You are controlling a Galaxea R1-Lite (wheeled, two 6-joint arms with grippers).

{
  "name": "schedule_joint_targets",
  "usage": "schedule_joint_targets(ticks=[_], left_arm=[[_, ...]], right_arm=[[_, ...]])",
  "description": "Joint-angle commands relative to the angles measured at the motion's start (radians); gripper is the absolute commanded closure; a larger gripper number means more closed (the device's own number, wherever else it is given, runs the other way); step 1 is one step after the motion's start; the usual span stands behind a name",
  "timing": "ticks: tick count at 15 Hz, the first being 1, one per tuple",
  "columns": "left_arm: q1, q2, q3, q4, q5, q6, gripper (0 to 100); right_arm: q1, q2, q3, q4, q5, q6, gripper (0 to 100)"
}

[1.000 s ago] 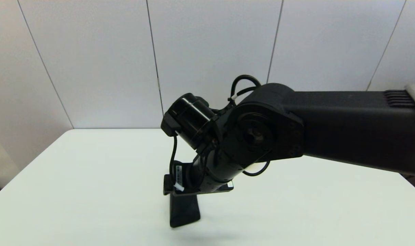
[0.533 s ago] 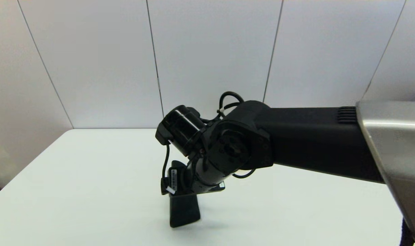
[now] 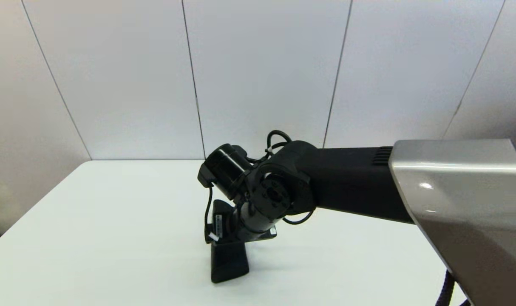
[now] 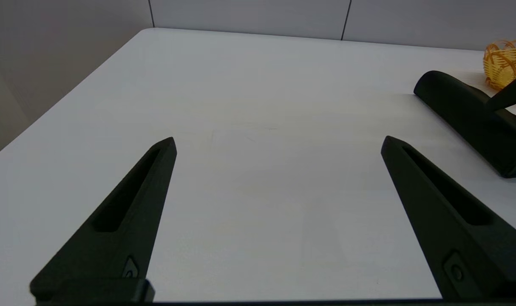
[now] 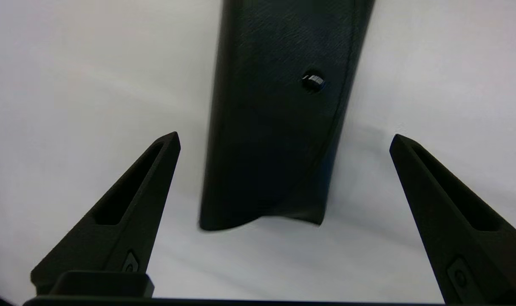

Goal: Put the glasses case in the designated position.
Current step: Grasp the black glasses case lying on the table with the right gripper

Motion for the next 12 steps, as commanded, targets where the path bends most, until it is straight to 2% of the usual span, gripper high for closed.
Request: schedule_joint_targets(ticks=[1,12], left_arm=[[0.0,0.001,0.0,0.0,-0.001,0.0,0],[0.001,0.001,0.0,0.0,0.001,0.0,0]], right_arm=[[-0.009,0.027,0.0,-0.017,-0.002,-0.008,0],[-0.001,0.041,0.0,-0.045,-0.009,-0.067,0]])
